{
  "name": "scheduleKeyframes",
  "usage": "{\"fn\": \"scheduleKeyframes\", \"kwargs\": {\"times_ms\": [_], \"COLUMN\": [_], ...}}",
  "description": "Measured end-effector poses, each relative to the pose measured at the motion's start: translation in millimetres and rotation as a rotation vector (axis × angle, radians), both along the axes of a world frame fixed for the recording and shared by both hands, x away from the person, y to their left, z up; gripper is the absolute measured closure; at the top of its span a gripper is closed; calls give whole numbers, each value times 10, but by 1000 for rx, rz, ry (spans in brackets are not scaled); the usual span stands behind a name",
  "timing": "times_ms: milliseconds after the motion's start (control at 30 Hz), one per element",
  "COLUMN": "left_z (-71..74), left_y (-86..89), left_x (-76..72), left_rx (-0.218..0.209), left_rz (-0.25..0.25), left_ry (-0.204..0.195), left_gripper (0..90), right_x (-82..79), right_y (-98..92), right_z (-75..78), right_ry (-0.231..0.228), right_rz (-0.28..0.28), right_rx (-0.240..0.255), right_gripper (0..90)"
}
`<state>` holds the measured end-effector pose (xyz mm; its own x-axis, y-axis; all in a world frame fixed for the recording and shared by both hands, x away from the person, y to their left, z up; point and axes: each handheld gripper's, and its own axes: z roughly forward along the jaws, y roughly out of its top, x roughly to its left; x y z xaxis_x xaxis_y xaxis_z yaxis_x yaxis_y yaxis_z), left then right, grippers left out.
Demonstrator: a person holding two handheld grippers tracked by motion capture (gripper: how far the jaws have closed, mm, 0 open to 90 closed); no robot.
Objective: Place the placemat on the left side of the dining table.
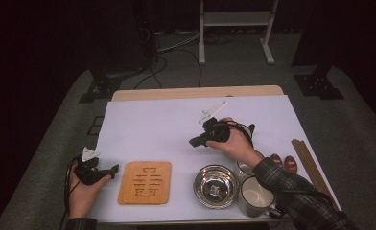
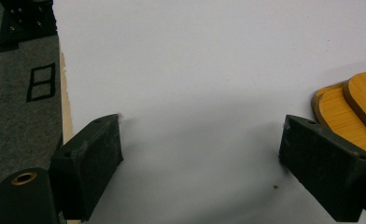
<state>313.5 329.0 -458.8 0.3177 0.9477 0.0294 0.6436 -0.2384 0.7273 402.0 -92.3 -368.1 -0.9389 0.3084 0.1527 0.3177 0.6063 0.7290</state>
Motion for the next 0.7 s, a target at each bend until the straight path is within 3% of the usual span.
{"fn": "scheduleKeyframes", "kwargs": {"times_ms": [700], "left_z": [1], "left_y": [1], "left_x": [1], "left_rx": [-1], "left_rz": [0], "left_ry": [2], "left_gripper": [119], "right_x": [-35], "right_y": [348], "right_z": [-68], "right_ry": [16], "right_rz": [81], "right_rx": [-47], "right_gripper": [896]}}
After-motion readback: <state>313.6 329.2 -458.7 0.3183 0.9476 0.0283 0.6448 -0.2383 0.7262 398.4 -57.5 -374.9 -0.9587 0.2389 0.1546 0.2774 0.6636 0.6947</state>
